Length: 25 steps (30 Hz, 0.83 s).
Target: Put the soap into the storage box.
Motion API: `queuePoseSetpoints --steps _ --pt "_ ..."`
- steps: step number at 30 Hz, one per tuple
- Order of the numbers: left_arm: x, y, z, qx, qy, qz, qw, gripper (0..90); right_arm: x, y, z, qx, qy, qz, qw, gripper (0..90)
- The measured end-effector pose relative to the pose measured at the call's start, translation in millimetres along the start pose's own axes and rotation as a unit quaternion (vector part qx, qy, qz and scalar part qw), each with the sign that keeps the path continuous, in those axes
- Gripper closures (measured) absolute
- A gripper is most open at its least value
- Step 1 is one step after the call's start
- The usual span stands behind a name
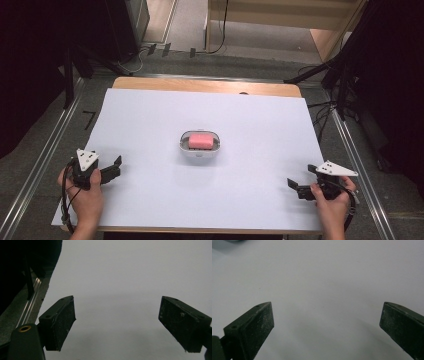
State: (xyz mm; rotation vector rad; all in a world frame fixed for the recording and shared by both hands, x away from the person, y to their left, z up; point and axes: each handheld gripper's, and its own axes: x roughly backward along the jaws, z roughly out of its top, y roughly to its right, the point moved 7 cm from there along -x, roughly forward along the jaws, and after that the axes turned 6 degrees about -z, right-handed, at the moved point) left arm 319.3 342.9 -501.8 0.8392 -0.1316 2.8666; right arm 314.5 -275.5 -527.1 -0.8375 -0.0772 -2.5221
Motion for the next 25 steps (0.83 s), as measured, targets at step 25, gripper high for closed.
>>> queuePoseSetpoints --steps 25 --pt "-2.1 -1.2 -0.4 0.006 -0.008 0.000 0.9999 14.5 17.8 12.8 -4.6 -0.038 0.058 -0.044 0.9966 0.0"
